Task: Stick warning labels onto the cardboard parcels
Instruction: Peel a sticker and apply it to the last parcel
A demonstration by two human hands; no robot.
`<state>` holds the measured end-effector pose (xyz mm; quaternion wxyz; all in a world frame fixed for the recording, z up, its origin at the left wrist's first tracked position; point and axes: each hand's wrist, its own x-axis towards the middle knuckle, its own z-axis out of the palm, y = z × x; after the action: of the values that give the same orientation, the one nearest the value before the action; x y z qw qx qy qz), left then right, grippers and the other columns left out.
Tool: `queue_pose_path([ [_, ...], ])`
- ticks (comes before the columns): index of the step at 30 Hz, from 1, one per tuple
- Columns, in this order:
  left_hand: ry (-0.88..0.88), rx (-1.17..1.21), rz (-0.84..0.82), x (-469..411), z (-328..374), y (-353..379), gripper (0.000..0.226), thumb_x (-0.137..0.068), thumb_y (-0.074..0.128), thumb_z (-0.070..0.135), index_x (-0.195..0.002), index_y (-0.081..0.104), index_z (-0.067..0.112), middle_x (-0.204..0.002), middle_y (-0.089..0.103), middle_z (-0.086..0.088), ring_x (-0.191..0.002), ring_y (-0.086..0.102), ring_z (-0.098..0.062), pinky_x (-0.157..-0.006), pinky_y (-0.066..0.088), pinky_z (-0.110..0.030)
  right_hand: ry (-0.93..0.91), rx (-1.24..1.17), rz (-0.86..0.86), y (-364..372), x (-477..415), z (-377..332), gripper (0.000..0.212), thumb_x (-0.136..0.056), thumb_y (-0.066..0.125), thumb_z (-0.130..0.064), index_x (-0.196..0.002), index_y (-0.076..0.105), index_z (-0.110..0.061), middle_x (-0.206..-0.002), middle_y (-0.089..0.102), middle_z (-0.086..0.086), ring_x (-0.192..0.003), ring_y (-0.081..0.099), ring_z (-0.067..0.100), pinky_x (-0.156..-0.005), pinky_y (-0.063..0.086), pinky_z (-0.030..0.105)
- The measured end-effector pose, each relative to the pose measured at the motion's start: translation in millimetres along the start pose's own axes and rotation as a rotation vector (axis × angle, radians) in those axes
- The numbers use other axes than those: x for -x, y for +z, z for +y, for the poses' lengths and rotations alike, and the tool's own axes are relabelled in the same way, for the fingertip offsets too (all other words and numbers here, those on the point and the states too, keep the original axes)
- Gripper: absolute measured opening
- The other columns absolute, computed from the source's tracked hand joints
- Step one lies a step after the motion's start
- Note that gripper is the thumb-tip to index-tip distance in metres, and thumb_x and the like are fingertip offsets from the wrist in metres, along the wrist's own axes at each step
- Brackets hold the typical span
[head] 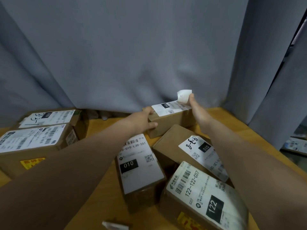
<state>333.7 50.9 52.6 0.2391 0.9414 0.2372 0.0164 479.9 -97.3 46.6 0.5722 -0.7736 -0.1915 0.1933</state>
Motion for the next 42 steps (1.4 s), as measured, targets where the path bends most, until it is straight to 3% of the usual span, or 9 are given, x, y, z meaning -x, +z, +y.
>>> queue_pose_path([
  [5,-0.053,0.228,0.082,3,-18,-1,0.051,-0.084,0.066,0.033,-0.124,0.036,0.021,-0.116,0.055,-0.006,-0.102,0.054,-0.022,-0.088,0.043,-0.033,0.005,-0.013,-0.011,13,7,-2,0.094,-0.057,0.025,-0.092,-0.116,0.066,-0.030,-0.150,0.027,-0.007,-0.138,0.025,0.013,-0.111,0.015,0.036],
  [12,0.197,0.625,0.438,44,-1,-47,0.090,-0.084,0.068,0.016,-0.148,0.006,0.020,-0.135,0.036,0.015,-0.124,0.039,-0.005,-0.106,0.033,-0.024,-0.058,-0.217,0.140,15,54,-54,0.123,-0.042,0.035,-0.100,-0.135,0.047,-0.021,-0.140,0.041,-0.005,-0.126,0.041,0.016,-0.109,0.030,0.038],
  [17,0.304,0.359,0.712,125,-1,-81,0.092,-0.079,0.068,0.045,-0.149,0.013,0.023,-0.142,0.028,0.000,-0.133,0.025,-0.014,-0.112,0.022,-0.029,-0.172,-0.374,0.197,19,121,-87,0.062,-0.091,0.035,-0.063,-0.135,0.044,-0.019,-0.126,0.049,-0.007,-0.108,0.044,0.008,-0.094,0.033,0.024],
  [21,0.376,0.367,0.881,206,-21,-85,0.088,-0.076,0.064,0.052,-0.147,0.015,0.035,-0.151,0.017,0.002,-0.139,0.017,-0.015,-0.116,0.020,-0.041,-0.185,-0.428,0.027,64,188,-103,0.055,-0.092,0.032,-0.063,-0.122,0.059,-0.025,-0.116,0.061,-0.016,-0.102,0.054,-0.001,-0.076,0.039,0.019],
  [26,0.280,0.468,0.974,280,-76,-86,0.077,-0.079,0.062,0.050,-0.143,0.022,0.037,-0.151,0.028,-0.002,-0.138,0.030,-0.016,-0.112,0.032,-0.045,-0.180,-0.400,-0.104,123,245,-97,0.064,-0.087,0.034,-0.070,-0.125,0.059,-0.025,-0.115,0.064,-0.016,-0.103,0.057,0.001,-0.077,0.041,0.014],
  [30,0.201,0.434,0.914,313,-128,-65,0.070,-0.088,0.061,0.027,-0.145,0.022,0.022,-0.149,0.030,-0.006,-0.137,0.030,-0.017,-0.114,0.028,-0.042,-0.045,-0.334,-0.149,169,276,-69,0.131,-0.036,0.040,-0.101,-0.142,0.039,-0.024,-0.145,0.043,-0.007,-0.131,0.041,0.015,-0.108,0.032,0.037],
  [35,0.100,0.508,0.644,319,-164,-25,0.069,-0.091,0.055,0.015,-0.146,0.013,0.021,-0.151,0.021,-0.004,-0.138,0.024,-0.014,-0.115,0.024,-0.034,0.057,-0.221,-0.151,193,285,-19,0.083,-0.085,0.033,-0.072,-0.148,0.026,-0.018,-0.152,0.027,-0.002,-0.137,0.030,0.021,-0.112,0.023,0.038],
  [39,-0.106,0.626,0.521,313,-178,-3,0.067,-0.093,0.052,0.012,-0.145,0.011,0.023,-0.150,0.023,-0.006,-0.136,0.028,-0.018,-0.112,0.028,-0.034,-0.070,-0.134,-0.150,196,291,-2,0.063,-0.096,0.030,-0.055,-0.143,0.030,-0.013,-0.148,0.029,0.000,-0.121,0.036,0.012,-0.100,0.024,0.026],
  [42,-0.269,0.537,0.508,311,-184,1,0.065,-0.092,0.055,0.017,-0.145,0.017,0.024,-0.152,0.023,-0.007,-0.138,0.026,-0.024,-0.114,0.024,-0.040,-0.277,0.065,-0.091,194,291,0,0.056,-0.097,0.026,-0.053,-0.138,0.043,-0.019,-0.149,0.025,0.004,-0.136,0.028,0.019,-0.111,0.019,0.032],
])
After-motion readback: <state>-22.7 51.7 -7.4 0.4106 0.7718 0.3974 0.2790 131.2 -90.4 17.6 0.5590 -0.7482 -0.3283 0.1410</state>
